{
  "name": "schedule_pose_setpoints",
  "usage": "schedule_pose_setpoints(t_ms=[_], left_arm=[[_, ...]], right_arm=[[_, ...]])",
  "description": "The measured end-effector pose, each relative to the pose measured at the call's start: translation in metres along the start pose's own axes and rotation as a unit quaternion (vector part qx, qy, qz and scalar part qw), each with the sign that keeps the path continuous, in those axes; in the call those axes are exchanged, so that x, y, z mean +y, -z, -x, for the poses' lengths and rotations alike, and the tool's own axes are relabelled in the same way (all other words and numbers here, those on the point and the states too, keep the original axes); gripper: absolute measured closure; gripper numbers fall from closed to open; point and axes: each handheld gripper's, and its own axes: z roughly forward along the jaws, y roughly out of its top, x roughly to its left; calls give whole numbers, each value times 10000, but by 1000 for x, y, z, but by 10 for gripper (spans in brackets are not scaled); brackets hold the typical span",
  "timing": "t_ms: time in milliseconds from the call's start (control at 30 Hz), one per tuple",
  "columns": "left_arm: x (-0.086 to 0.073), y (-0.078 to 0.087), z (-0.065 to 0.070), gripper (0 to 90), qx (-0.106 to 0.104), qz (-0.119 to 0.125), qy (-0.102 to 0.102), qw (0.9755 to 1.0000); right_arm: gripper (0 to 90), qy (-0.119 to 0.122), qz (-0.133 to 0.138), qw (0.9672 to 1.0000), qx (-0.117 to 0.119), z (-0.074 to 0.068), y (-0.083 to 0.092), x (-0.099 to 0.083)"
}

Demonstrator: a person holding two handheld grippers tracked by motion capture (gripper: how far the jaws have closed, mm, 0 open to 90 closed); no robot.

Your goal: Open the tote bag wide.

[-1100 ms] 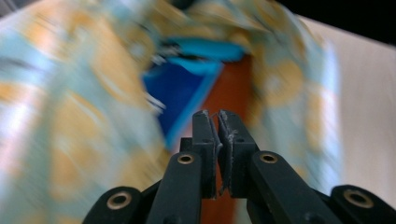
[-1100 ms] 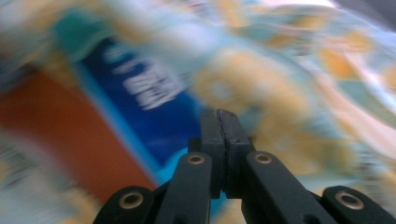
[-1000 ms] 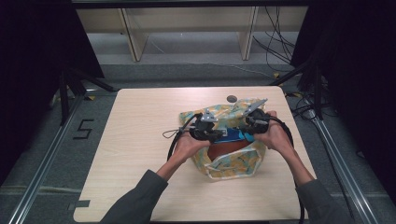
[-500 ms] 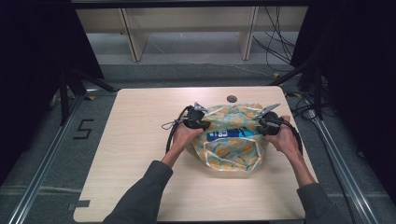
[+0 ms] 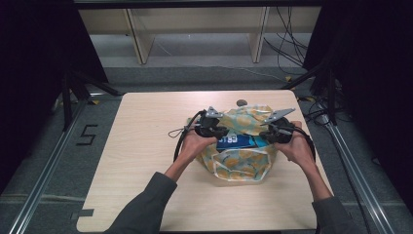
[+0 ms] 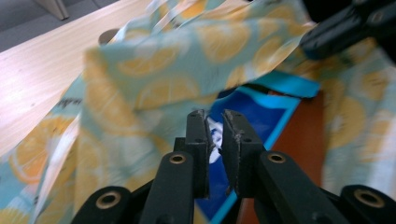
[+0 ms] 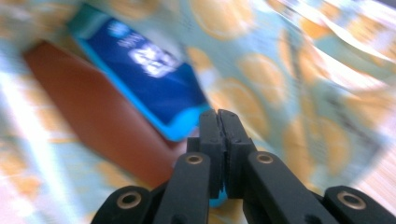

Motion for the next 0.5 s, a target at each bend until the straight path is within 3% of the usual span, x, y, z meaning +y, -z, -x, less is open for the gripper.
schedule_pose_setpoints(t_ms=[100,233,300,400,500], left_arm=[[0,4,2,791,-54,4,32,10000],[-5,10,8,779,-152,-44,-50,9999],[-9,15,14,771,-209,32,-68,9998],[-14,28,20,763,-309,152,-184,9992],[-24,42,22,755,-450,344,-97,9983]], right_arm=[[896,187,106,9997,64,-10,3,5],[895,193,54,9997,110,-17,6,7],[894,203,81,9997,58,-17,3,5],[890,138,130,9997,169,-16,5,2],[885,130,213,9995,175,-18,12,-1]])
